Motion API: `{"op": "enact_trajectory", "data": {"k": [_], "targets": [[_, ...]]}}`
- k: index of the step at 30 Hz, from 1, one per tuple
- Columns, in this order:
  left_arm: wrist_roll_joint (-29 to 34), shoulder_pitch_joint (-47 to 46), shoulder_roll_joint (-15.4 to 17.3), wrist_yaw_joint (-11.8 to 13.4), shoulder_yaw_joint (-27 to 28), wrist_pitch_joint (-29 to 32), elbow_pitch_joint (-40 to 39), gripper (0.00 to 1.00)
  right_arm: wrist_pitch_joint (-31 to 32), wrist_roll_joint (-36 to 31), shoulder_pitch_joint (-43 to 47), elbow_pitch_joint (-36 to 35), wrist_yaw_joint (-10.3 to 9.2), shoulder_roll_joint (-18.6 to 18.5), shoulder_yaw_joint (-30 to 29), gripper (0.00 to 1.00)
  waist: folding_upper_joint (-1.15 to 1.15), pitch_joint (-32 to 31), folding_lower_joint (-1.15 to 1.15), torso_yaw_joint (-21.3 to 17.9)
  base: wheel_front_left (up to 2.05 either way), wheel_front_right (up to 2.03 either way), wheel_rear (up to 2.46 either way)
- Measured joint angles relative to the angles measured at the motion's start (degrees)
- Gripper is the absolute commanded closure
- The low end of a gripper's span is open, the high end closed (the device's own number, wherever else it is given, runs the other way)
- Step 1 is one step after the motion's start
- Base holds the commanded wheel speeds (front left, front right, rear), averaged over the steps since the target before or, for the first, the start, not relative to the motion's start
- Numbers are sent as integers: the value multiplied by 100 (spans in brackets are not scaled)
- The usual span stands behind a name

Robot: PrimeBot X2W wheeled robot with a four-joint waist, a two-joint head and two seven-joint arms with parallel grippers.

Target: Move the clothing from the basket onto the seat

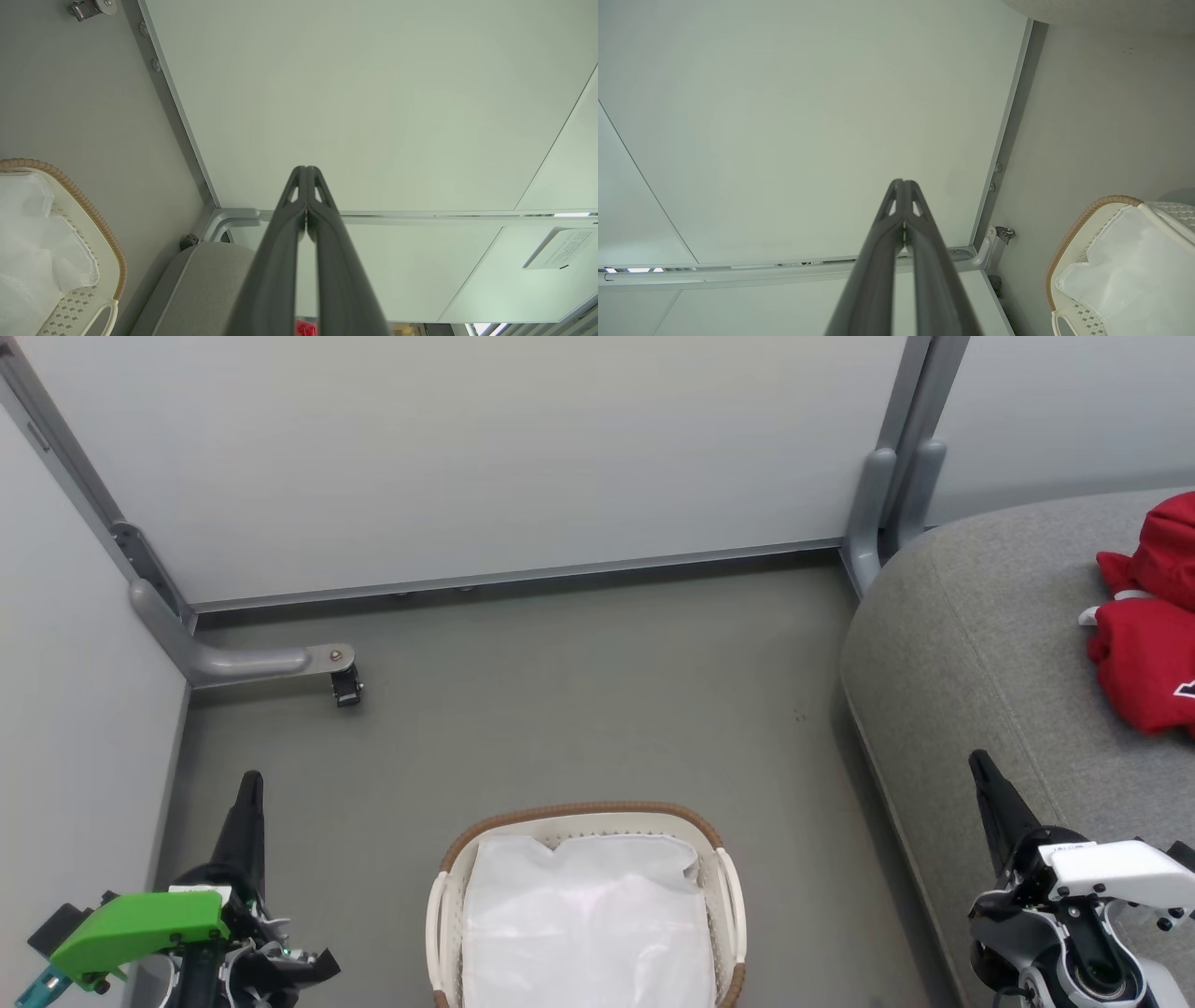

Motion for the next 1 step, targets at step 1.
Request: {"op": "enact_trajectory", "data": {"k": [1], "targets": [[0,0,-1,1,0,0,0,100,0,0,0,0,0,0,0,100,0,0,0,0,0,0,0]]}}
